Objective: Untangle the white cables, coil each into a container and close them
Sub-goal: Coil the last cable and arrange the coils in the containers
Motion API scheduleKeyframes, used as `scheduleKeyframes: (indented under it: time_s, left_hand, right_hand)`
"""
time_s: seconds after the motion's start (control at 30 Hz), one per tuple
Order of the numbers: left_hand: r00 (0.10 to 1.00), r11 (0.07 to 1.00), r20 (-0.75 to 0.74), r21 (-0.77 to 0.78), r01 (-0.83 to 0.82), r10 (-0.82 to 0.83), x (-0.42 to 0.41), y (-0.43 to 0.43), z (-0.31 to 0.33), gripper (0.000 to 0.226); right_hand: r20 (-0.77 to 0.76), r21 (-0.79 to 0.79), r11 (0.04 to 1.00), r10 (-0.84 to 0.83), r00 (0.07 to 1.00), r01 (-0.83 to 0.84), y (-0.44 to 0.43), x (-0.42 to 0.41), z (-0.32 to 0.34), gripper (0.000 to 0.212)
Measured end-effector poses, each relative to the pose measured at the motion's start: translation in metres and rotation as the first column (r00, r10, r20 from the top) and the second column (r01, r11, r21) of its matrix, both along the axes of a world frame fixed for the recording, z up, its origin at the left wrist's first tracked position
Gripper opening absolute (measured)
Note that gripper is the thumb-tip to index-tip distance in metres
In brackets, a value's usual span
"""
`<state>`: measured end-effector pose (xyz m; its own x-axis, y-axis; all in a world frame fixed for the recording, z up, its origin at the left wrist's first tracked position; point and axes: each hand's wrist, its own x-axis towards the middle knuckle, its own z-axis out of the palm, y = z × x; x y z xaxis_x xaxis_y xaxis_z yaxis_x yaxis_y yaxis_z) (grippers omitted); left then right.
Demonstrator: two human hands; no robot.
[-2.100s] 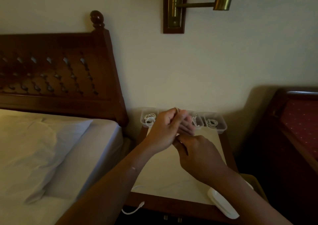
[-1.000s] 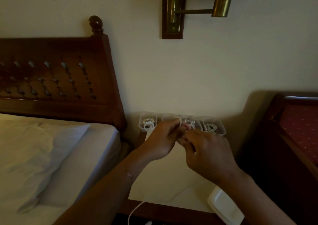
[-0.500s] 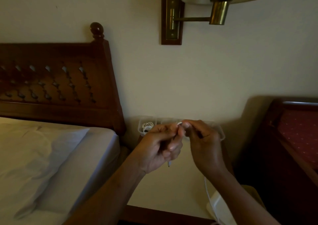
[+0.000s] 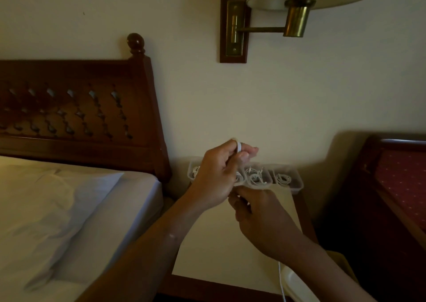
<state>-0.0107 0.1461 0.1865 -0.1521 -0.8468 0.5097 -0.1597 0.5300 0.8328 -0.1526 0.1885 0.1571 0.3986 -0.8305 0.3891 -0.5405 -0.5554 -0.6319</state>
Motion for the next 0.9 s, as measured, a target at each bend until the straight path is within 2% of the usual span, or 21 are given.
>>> scheduleKeyframes:
  time_s: [0.07, 0.1, 0.13, 0.3, 0.4, 0.5, 0.57, 0.63, 0.7, 0.77, 0.8, 0.9]
  left_hand:
    - [0.966, 0.999, 0.256, -0.025, -0.042, 0.047, 0.004, -0.003, 0.001, 0.022]
    - [0.948, 1.000, 0.317, -0.004, -0.014, 0.014, 0.005, -0.004, 0.002, 0.022]
    - [0.942, 0.999, 0.333, 0.032, 0.031, -0.040, 0.007, -0.003, 0.003, 0.024]
    - [0.940, 0.951, 0.221, 0.227, 0.210, -0.260, 0.011, -0.001, 0.008, 0.035]
    - [0.921, 0.863, 0.017, 0.355, 0.359, -0.390, 0.013, 0.000, 0.007, 0.037]
    - [0.844, 0.765, -0.242, 0.357, 0.536, -0.478, 0.013, 0.006, 0.006, 0.041]
    - [0.759, 0.713, -0.397, 0.291, 0.637, -0.516, 0.011, 0.012, 0.006, 0.037]
    - [0.655, 0.670, -0.546, 0.213, 0.711, -0.522, 0.006, 0.017, 0.007, 0.028]
    - [0.528, 0.637, -0.684, 0.119, 0.761, -0.503, 0.000, 0.022, 0.009, 0.021]
    - [0.433, 0.649, -0.771, 0.035, 0.760, -0.466, -0.005, 0.025, 0.009, 0.023]
    - [0.421, 0.676, -0.793, 0.016, 0.737, -0.440, -0.007, 0.026, 0.009, 0.025]
    - [0.459, 0.768, -0.811, 0.019, 0.641, -0.364, -0.009, 0.024, 0.009, 0.029]
  right_hand:
    - [-0.061, -0.057, 0.998, -0.029, 0.998, 0.025, -0.001, -0.005, 0.013, 0.016]
    - [-0.059, -0.079, 0.996, -0.044, 0.997, 0.039, -0.003, -0.010, 0.020, 0.016]
    - [-0.050, -0.095, 0.994, -0.056, 0.997, 0.051, -0.006, -0.015, 0.028, 0.017]
    - [-0.012, -0.207, 0.978, -0.010, 1.000, 0.007, -0.023, -0.040, 0.058, 0.015]
    - [-0.028, -0.437, 0.898, 0.045, 0.999, -0.053, -0.031, -0.047, 0.064, 0.010]
    - [0.111, -0.530, 0.847, 0.103, 0.989, -0.028, -0.040, -0.047, 0.058, 0.008]
    - [0.266, -0.487, 0.873, 0.139, 0.954, 0.009, -0.043, -0.041, 0.052, 0.010]
    - [0.449, -0.360, 0.931, 0.111, 0.887, 0.065, -0.044, -0.031, 0.042, 0.011]
    - [0.566, -0.228, 0.970, 0.063, 0.822, 0.082, -0.042, -0.019, 0.030, 0.017]
    - [0.607, -0.142, 0.989, 0.054, 0.793, 0.042, -0.038, -0.007, 0.019, 0.034]
    - [0.608, -0.118, 0.993, 0.064, 0.791, 0.010, -0.034, -0.003, 0.014, 0.044]
    - [0.467, -0.122, 0.992, 0.040, 0.883, 0.020, -0.024, 0.007, 0.001, 0.056]
